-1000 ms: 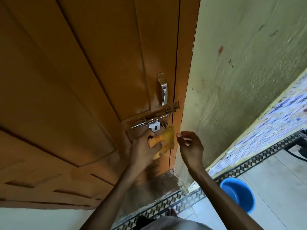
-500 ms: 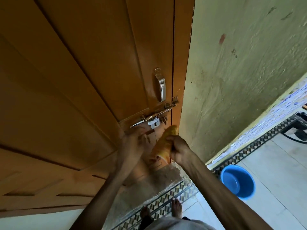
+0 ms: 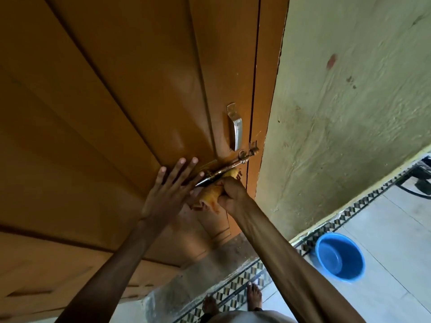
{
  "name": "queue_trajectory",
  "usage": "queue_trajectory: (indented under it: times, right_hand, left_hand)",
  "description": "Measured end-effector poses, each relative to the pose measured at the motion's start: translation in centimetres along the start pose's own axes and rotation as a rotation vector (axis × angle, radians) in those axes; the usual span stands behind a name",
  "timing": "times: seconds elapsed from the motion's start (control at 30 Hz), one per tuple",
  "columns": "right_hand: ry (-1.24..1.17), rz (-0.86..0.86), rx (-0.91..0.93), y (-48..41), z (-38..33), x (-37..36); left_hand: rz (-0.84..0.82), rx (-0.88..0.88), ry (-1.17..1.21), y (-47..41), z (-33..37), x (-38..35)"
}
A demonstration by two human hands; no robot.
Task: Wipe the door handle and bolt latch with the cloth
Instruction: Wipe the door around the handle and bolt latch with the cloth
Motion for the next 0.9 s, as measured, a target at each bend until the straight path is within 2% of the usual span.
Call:
queue_trajectory:
  times: [0.07,0.13,0.4,0.7,0.9]
  right_hand:
    - [0.02,0.022,0.045,0.5,-0.3,0.2]
    - [0.039,-0.006,0.038,1.4,-0.4,0.3]
    - [0.081,0.054,0.04,2.2,-0.8,1.1]
    - [0.109,0.266,0.109,1.2,-1.0,2.3]
    - [0.243,0.204,0.075,1.9,-0.2,3.3]
  left_hand:
    - [0.035,-0.032,0.022,-0.1,0.2,0.2]
    - [0.051,-0.053,0.017,0.0,0.3,0.1]
    - [0.11,-0.075,0.002,0.0,0.4,0.1]
    - [0.081,-0.091,0.042,0.1,0.3,0.1]
    - [0.083,-0.088,0.033,0.3,0.3,-0.5]
Point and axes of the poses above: each hand's wrist, its own y-axis away from the middle knuckle, its own x-axis out of the back of the hand, z = x × y, the point moved 7 cm from there along -y, towards the middle knuckle, and after that the axes turned 12 degrees about y, right-handed, at the moved point
